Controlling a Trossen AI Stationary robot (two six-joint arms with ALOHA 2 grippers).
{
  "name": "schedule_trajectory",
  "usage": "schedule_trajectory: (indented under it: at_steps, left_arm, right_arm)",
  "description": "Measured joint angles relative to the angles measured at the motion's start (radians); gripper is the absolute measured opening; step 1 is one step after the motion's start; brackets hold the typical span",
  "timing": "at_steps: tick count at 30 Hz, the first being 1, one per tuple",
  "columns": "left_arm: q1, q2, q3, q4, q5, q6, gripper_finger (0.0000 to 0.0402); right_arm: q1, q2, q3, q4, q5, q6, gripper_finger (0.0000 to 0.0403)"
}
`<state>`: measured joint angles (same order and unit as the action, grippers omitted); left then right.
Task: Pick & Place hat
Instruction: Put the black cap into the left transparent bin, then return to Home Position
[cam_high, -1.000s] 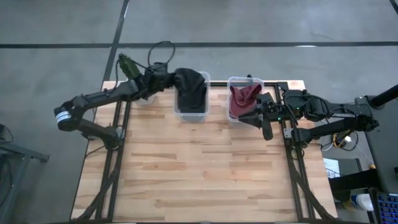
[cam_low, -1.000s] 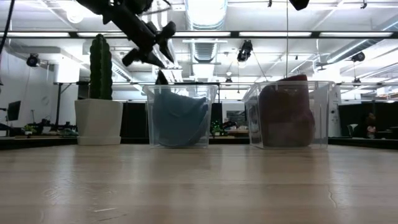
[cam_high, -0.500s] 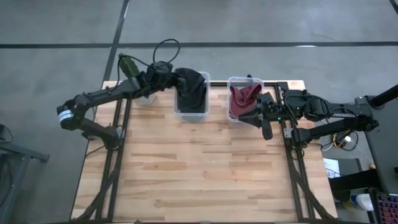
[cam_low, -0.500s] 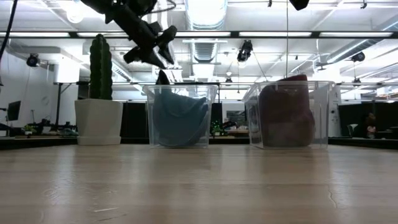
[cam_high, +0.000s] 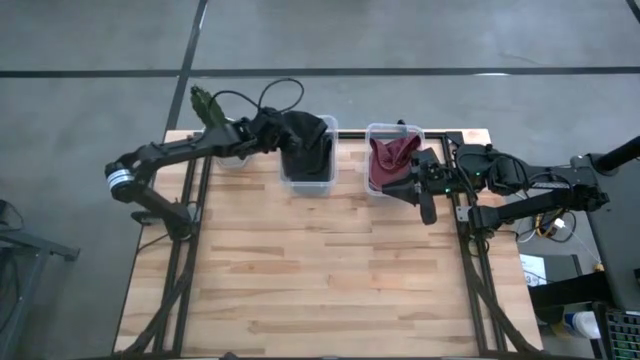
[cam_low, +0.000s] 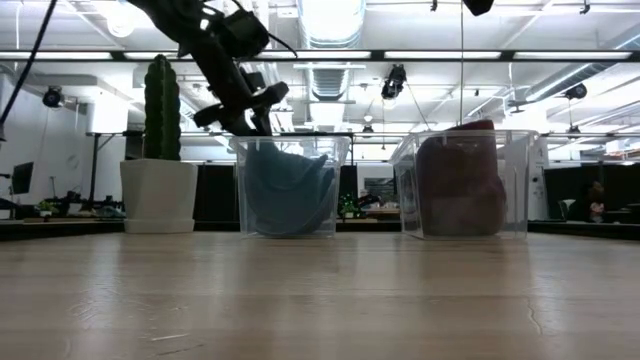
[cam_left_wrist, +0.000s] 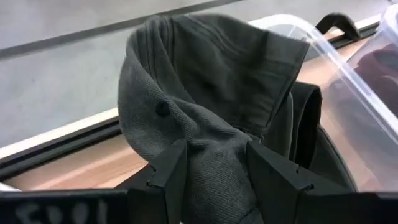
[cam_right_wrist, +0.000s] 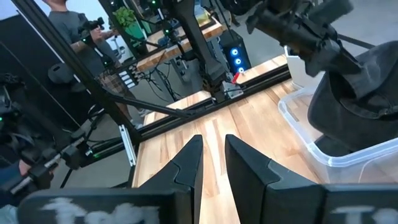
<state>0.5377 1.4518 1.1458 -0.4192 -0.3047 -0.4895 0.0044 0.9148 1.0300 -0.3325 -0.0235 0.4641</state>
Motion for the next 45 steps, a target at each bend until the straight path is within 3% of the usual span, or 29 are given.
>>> schedule_trajectory:
  at_steps: [12, 19, 33, 45]
  left_arm:
    - [-0.002, 0.127, 0.066, 0.001, 0.084, -0.004, 0.0158]
    - [-0.003, 0.136, 0.080, -0.014, 0.090, 0.006, 0.0158]
    - [-0.036, -0.040, 0.079, -0.056, 0.079, -0.009, 0.0158]
    - [-0.234, -0.242, 0.079, -0.054, 0.077, -0.024, 0.0158]
  right_arm:
    - [0.000, 0.003, -0.001, 0.002, 0.000, 0.000, 0.0063]
    - [0.000, 0.003, -0.002, 0.002, 0.000, -0.001, 0.0063]
    - [0.000, 0.003, -0.004, 0.000, 0.000, -0.004, 0.0063]
    - [0.000, -0.020, -0.004, -0.003, -0.003, -0.064, 0.0063]
